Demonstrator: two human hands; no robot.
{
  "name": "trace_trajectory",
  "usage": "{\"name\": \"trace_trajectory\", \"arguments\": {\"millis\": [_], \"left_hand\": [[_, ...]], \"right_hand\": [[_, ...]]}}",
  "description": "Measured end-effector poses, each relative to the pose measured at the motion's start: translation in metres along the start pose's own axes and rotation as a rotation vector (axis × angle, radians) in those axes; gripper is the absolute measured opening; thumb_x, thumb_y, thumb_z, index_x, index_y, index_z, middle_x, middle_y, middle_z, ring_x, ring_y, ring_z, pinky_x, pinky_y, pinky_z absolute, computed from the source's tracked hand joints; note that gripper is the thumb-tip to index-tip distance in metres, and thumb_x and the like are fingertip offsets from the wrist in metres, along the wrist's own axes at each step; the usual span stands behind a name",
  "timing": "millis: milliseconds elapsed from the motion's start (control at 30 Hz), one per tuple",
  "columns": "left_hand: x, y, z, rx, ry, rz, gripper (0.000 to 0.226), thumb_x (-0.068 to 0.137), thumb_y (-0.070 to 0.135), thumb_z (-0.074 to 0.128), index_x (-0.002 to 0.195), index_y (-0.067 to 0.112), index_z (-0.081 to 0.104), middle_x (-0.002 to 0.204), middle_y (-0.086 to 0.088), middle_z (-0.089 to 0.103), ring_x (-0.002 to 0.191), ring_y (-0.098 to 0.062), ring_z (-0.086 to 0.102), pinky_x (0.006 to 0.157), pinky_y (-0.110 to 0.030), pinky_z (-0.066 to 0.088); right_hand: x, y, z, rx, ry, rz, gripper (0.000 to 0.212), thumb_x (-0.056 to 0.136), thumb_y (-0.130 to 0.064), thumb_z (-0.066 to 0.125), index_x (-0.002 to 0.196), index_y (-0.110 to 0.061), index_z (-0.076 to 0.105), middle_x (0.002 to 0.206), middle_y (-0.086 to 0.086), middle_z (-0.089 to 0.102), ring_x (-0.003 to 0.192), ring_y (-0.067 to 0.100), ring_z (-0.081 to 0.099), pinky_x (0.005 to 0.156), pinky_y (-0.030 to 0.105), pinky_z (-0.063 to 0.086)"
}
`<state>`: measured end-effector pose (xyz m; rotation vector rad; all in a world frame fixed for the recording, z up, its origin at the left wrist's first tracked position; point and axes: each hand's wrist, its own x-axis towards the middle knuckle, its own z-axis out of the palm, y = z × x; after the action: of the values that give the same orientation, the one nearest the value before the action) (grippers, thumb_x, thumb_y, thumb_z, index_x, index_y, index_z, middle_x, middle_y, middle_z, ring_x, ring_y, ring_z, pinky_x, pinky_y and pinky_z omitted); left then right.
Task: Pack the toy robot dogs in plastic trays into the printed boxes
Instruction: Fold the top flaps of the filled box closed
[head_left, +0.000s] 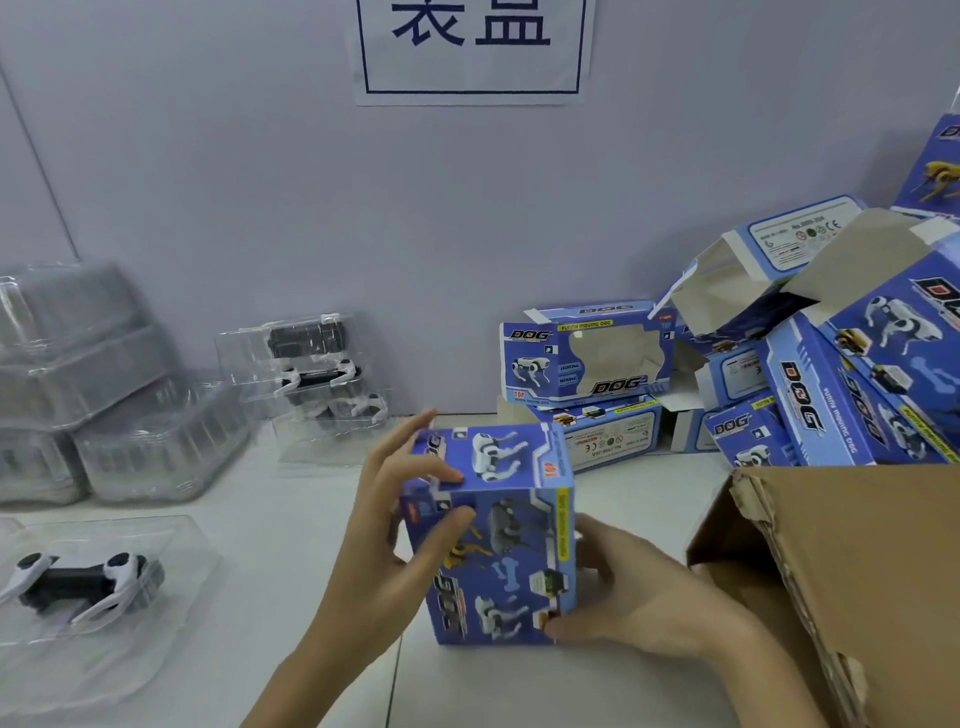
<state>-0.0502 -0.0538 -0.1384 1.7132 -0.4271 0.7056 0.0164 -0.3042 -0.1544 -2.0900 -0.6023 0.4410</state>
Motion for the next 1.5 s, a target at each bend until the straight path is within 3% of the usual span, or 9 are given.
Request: {"name": "trace_trajectory", "arguments": {"millis": [133,333,533,700,833,1000,1200,1400,1500], "left_hand": [[0.004,-0.013,-0.004,0.22,0.316,-0.102,0.018,0.1,0.042,0.062,0.116,0.035,0.066,0.141,0.0,0.052,0.129,-0.02,0.061,0.088,-0.025,0.057],[0.006,-0.021,-0.01,-0.574,0.143,-0.887,0.063,0.085,0.065,0.065,0.129,0.02,0.061,0.112,-0.026,0.076,0.101,-0.044,0.076,0.071,-0.046,0.065],[0.009,-0.031,-0.014,-0.566,0.201,-0.761,0.077,0.065,0.016,0.082,0.134,0.031,0.048,0.095,-0.003,0.078,0.087,-0.031,0.076,0.073,-0.045,0.06],[0.01,-0.026,-0.017,-0.584,0.234,-0.62,0.064,0.074,0.017,0.071,0.13,0.042,0.051,0.112,-0.006,0.073,0.091,-0.032,0.073,0.07,-0.04,0.062],[0.01,-0.026,-0.026,-0.481,0.218,-0.518,0.06,0.089,0.001,0.058,0.13,0.045,0.049,0.106,-0.008,0.072,0.089,-0.027,0.067,0.071,-0.032,0.061],[0.006,-0.025,-0.035,-0.385,0.046,-0.455,0.063,0.079,0.008,0.062,0.124,0.051,0.052,0.113,-0.012,0.073,0.087,-0.028,0.073,0.069,-0.031,0.06],[0.002,-0.03,-0.038,-0.273,-0.103,-0.481,0.076,0.069,0.028,0.067,0.139,0.046,0.046,0.118,-0.01,0.074,0.094,-0.028,0.072,0.082,-0.038,0.058],[0.017,-0.029,-0.034,-0.243,0.079,-0.505,0.032,0.099,0.039,0.062,0.131,0.039,0.061,0.136,0.002,0.069,0.117,-0.019,0.069,0.1,-0.048,0.049],[0.015,-0.028,-0.036,-0.282,0.162,-0.47,0.049,0.1,0.053,0.044,0.137,0.029,0.063,0.141,0.011,0.066,0.125,-0.016,0.066,0.097,-0.051,0.055]], "right_hand": [[0.01,-0.007,0.01,0.232,0.396,-0.162,0.076,0.074,-0.015,0.091,0.129,-0.05,0.052,0.113,-0.022,0.07,0.094,0.012,0.076,0.082,0.03,0.063],[0.017,-0.012,0.027,0.062,0.55,-0.373,0.099,0.074,0.027,0.057,0.136,-0.051,0.053,0.139,-0.013,0.052,0.124,0.005,0.054,0.077,0.021,0.06],[0.015,-0.024,0.027,0.532,0.487,-0.425,0.052,0.073,-0.005,0.049,0.113,-0.026,0.076,0.14,0.002,0.057,0.136,0.021,0.051,0.085,0.036,0.059],[0.013,-0.036,0.026,0.862,0.425,-0.384,0.065,0.08,-0.015,0.055,0.139,-0.042,0.06,0.133,-0.008,0.068,0.122,0.01,0.065,0.086,0.033,0.059],[0.015,-0.038,0.025,0.92,0.34,-0.241,0.063,0.082,-0.036,0.055,0.145,-0.043,0.053,0.128,0.009,0.072,0.121,0.031,0.067,0.104,0.051,0.052],[0.011,-0.034,0.022,0.607,0.31,-0.079,0.061,0.078,-0.062,0.07,0.135,-0.056,0.048,0.11,-0.011,0.076,0.105,0.013,0.075,0.085,0.028,0.058],[-0.007,-0.027,0.0,0.612,0.064,0.125,0.086,0.065,-0.045,0.096,0.136,-0.024,0.054,0.119,0.008,0.076,0.11,0.033,0.074,0.085,0.048,0.063],[-0.008,-0.05,0.001,0.672,0.28,0.082,0.07,0.065,-0.043,0.087,0.127,-0.02,0.062,0.108,0.011,0.078,0.098,0.031,0.077,0.068,0.042,0.064],[-0.012,-0.06,0.0,0.91,0.492,-0.074,0.059,0.062,-0.033,0.087,0.115,-0.015,0.067,0.102,0.009,0.077,0.089,0.024,0.077,0.065,0.039,0.064]]}}
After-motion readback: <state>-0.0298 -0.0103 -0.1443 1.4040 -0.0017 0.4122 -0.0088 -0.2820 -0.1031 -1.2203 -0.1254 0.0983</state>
